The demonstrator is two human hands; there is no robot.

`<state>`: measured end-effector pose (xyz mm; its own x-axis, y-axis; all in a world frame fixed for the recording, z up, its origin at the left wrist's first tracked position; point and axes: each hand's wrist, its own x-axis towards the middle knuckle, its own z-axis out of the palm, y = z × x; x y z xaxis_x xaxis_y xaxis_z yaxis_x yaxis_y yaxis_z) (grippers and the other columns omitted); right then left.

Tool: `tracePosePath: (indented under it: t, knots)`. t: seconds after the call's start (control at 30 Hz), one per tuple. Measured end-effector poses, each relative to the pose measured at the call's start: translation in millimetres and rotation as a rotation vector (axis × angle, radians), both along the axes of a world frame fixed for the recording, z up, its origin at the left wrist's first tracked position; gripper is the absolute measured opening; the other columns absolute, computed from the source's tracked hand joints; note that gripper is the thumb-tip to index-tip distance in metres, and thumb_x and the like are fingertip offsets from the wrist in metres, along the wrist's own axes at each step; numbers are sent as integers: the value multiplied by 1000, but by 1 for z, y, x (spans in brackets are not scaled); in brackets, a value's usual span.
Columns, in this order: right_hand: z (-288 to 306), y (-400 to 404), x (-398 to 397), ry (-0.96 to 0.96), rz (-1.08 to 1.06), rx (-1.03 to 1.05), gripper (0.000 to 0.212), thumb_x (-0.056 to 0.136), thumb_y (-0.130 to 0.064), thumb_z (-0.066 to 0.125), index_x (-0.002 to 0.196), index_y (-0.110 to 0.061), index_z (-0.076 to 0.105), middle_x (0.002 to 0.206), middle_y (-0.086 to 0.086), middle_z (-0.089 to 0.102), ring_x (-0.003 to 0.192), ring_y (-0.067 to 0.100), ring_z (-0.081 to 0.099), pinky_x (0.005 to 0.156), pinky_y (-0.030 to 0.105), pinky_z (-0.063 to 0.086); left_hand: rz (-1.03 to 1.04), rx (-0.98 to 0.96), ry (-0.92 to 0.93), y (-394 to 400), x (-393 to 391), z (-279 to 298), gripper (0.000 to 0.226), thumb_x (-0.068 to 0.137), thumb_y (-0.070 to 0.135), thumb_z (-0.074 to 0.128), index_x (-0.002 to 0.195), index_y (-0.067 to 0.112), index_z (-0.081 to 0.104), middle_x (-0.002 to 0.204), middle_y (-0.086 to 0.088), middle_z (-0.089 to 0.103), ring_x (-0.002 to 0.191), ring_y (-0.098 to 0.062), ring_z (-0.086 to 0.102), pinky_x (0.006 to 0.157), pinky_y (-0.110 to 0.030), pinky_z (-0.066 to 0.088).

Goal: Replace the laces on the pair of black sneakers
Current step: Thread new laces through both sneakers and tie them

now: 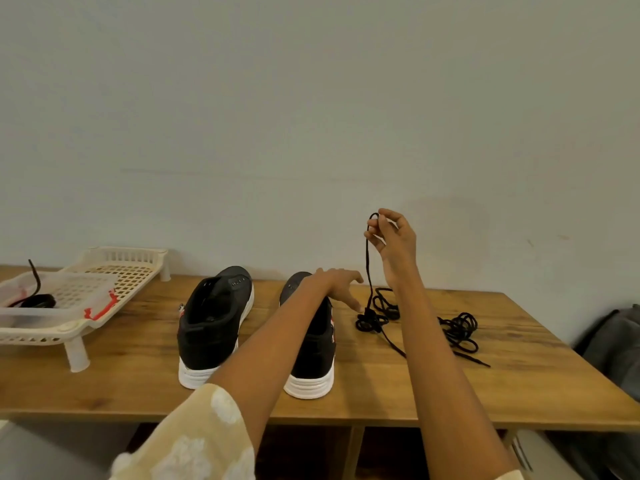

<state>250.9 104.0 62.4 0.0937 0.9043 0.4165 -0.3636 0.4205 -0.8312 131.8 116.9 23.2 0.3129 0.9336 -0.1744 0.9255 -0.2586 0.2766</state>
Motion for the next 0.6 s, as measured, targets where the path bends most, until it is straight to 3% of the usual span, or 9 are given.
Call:
tracePosePath:
  t: [0.1,0.2,0.37,0.5,0.6]
  knots:
    - [3,1,-3,11,29,25,11,98,-8,49,105,-11,57,82,4,63,70,11,62,76,26,56,-43,-174,94,0,12,8,84,86,25,69,151,20,17,155,-7,25,139,-30,30,112,-45,28]
    - [3,3,-3,28,33,41,11,98,-8,48,104,-12,57,82,4,63,70,10,62,77,26,56,-59,-316,210,0,28,7,85,85,26,69,151,21,16,153,-10,29,128,-31,46,106,-44,39]
    - [-8,6,-2,23,9,9,10,98,-8,49,104,-9,57,82,4,63,69,11,61,76,26,56,-30,-61,191,-11,41,-16,49,89,15,64,133,2,46,133,-14,52,109,-28,57,91,-33,46]
    - [-15,13,2,-33,-61,-66,11,98,-8,50,103,-11,58,83,5,64,70,11,60,74,26,57,77,70,106,-7,33,-12,38,86,24,68,116,4,54,115,-13,61,102,-29,62,88,-36,52]
    - [-24,21,5,-140,-217,-201,14,97,-7,49,107,-9,59,83,5,64,67,14,57,66,25,54,123,175,-9,1,25,10,29,87,32,67,90,6,55,93,-10,61,84,-26,62,74,-34,51]
